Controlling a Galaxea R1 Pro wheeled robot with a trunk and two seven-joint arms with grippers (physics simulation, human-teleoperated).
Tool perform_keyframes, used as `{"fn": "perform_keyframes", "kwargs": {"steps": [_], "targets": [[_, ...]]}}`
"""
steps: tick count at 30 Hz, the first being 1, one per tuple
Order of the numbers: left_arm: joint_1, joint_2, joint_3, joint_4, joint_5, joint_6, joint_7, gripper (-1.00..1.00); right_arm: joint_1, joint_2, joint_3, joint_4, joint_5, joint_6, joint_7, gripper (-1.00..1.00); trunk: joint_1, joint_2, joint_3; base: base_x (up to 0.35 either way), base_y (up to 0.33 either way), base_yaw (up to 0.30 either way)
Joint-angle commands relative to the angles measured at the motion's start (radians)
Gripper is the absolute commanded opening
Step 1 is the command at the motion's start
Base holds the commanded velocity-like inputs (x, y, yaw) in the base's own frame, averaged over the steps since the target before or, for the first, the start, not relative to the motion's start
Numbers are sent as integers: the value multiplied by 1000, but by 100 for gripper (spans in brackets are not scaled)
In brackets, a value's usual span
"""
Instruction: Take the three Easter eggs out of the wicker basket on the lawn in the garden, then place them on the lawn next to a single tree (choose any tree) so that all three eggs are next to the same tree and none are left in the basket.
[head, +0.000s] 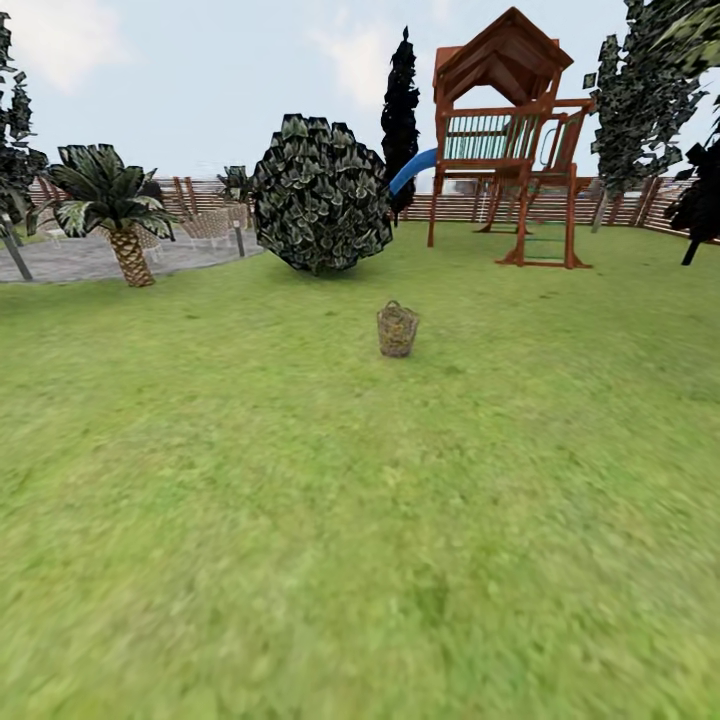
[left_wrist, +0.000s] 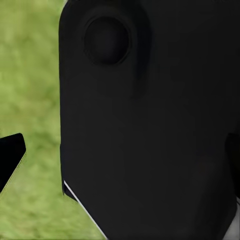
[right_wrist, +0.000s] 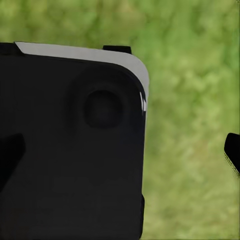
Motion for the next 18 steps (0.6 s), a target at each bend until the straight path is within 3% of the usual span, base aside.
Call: {"fn": "perform_keyframes", "kwargs": {"steps": [1,18], "targets": [[1,0,6,-1,2,-1,0,100,-1,1,2,1,1,-3,0,100,1,0,-1,342,0,0],[1,0,6,-2,2,1,-1,100,-1,0,2,1,1,-3,0,100,1,0,-1,342,0,0]]}}
